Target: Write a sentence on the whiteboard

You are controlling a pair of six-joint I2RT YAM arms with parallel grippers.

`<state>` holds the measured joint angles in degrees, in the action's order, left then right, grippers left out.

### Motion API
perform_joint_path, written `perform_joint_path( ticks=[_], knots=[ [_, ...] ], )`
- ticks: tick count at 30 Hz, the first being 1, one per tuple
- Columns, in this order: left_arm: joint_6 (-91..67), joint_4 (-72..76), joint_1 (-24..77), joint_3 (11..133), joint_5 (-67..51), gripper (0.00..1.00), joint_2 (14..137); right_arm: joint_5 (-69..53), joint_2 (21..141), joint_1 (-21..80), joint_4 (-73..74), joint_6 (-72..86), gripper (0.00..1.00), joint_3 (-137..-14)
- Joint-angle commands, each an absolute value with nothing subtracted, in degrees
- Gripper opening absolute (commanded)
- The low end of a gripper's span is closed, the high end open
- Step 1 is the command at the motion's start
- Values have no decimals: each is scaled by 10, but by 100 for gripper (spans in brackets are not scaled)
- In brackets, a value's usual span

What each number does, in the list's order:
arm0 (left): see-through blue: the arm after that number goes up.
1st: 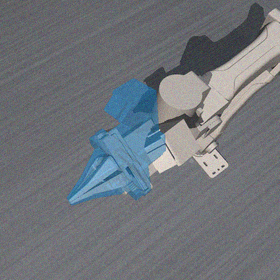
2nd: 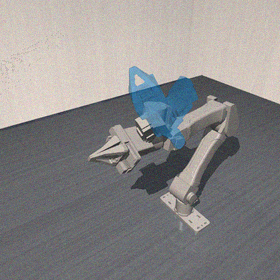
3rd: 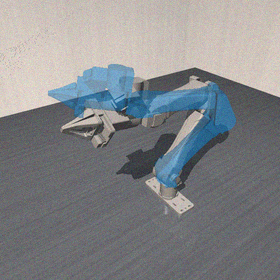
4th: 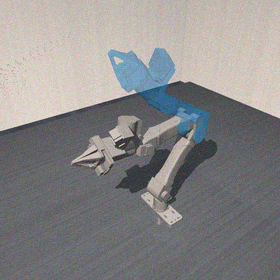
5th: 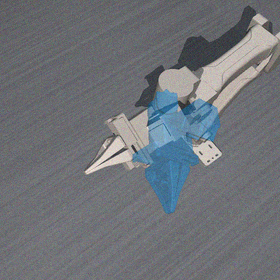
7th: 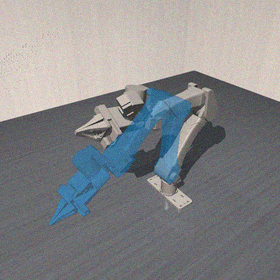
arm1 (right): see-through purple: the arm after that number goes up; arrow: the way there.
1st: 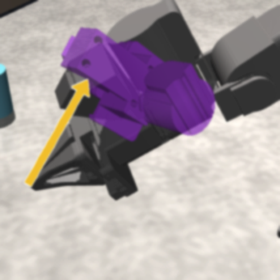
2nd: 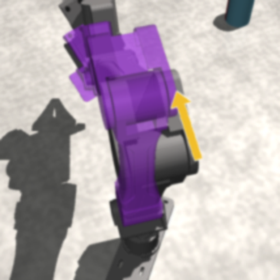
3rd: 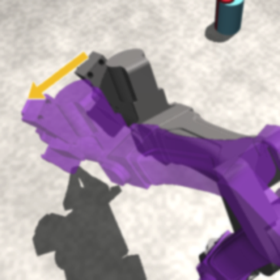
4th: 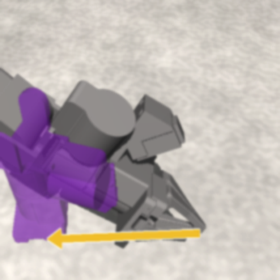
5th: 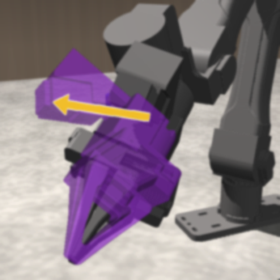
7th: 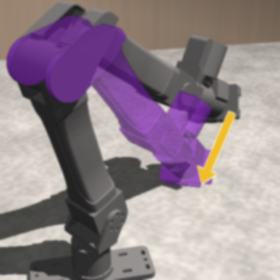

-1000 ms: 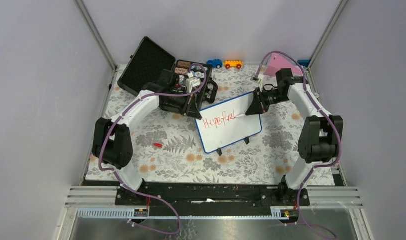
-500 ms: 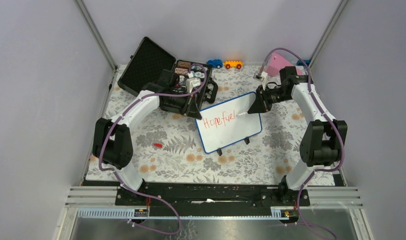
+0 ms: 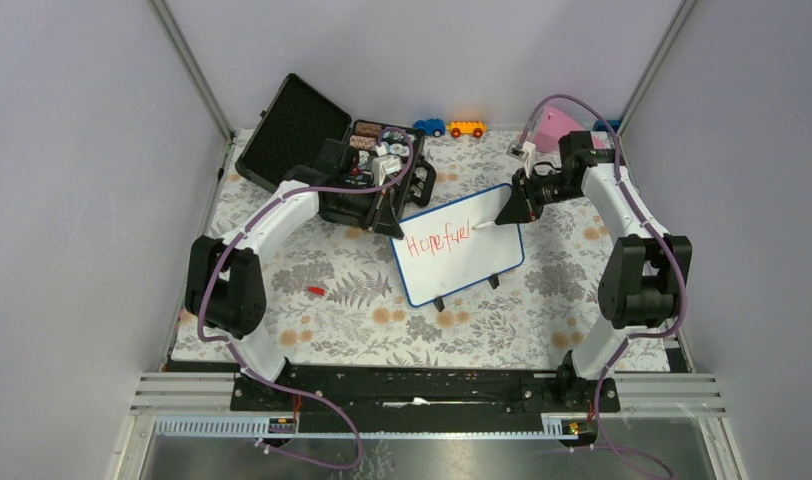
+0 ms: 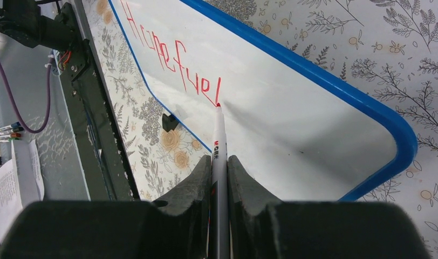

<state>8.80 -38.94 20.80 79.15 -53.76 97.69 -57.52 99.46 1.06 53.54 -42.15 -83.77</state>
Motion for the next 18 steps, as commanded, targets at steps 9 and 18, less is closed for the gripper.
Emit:
perform_joint_path(
  ticks=[9,18],
  knots=[
    [106,-387,216,798,-529,0,980,-588,997,8,525,-412,0,-856],
    [107,-387,215,795,-528,0,977,-585,998,8,522,-410,0,-859]
  ],
)
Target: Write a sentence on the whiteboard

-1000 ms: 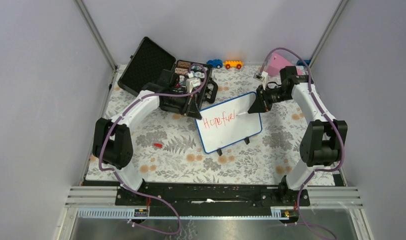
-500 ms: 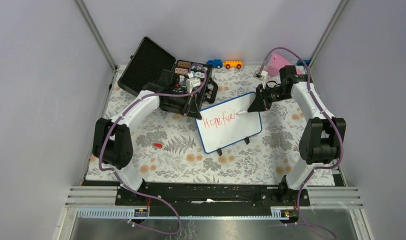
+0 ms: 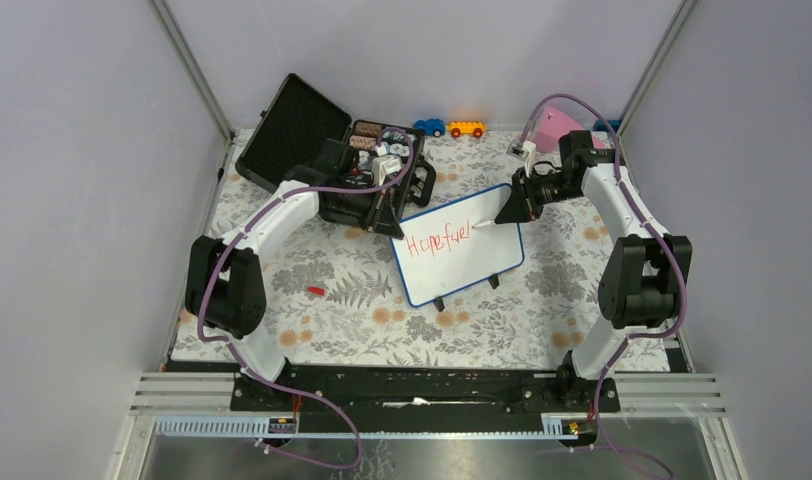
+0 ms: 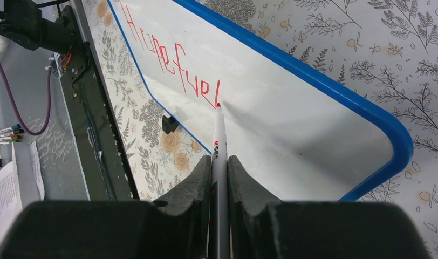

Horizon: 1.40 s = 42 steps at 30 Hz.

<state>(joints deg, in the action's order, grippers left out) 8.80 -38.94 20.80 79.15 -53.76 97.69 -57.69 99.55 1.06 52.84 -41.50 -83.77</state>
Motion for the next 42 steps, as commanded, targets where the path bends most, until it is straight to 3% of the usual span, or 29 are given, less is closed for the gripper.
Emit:
perform_joint_path(
  ticks=[1,42],
  knots=[
    [107,-387,216,795,-528,0,977,-583,998,8,519,-409,0,-859],
    [107,-387,216,796,-526,0,975,-569,1009,22,511,-408,0,-849]
  ],
)
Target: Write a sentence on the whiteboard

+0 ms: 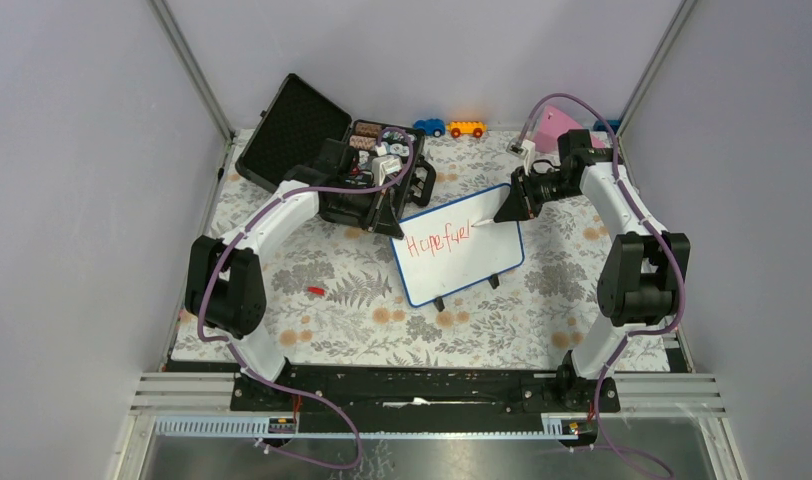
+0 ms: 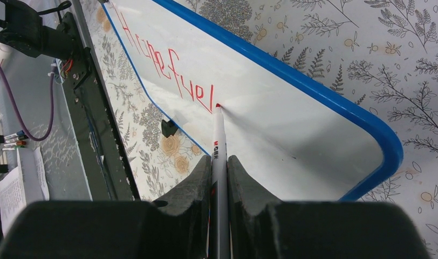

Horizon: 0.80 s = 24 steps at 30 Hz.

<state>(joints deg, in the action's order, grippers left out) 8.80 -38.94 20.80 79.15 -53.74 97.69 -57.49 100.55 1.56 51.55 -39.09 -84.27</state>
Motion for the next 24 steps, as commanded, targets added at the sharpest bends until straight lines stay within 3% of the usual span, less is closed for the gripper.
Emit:
perform_joint_path(
  ticks=[1,24],
  knots=[
    [107,-387,215,796,-526,0,975,-569,1009,23,512,-409,0,-848],
    [106,-386,215,797,-528,0,977,-550,1014,23,549,-447,0,-849]
  ],
)
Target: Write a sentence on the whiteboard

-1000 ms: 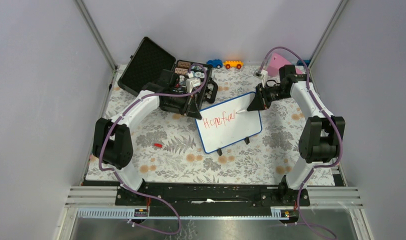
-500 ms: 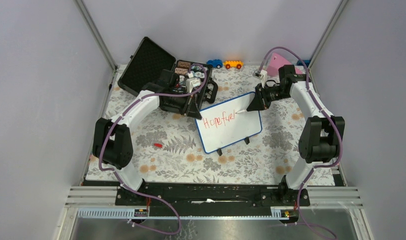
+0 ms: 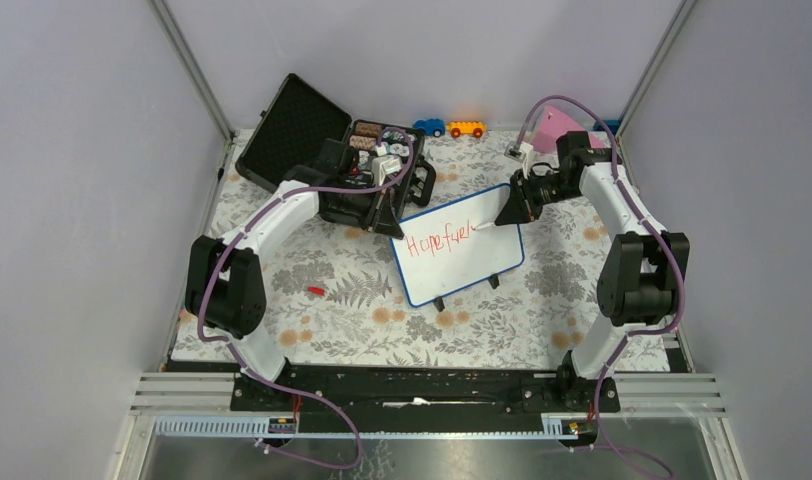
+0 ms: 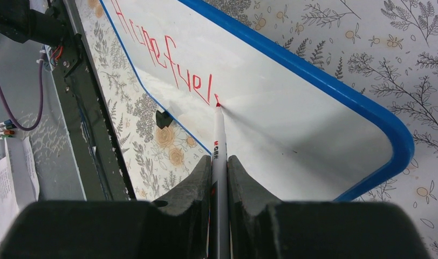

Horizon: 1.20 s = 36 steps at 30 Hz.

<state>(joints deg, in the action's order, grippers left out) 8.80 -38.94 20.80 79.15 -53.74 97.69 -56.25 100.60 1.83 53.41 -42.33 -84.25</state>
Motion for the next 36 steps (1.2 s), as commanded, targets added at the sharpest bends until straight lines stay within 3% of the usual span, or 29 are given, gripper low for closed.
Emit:
perform_joint_path(
  ticks=[1,36],
  knots=[
    [106,-387,216,798,-529,0,978,-548,1013,23,550,-447,0,-849],
    [107,-387,216,797,-528,0,976,-541,1014,50,563,-461,0,-839]
  ],
)
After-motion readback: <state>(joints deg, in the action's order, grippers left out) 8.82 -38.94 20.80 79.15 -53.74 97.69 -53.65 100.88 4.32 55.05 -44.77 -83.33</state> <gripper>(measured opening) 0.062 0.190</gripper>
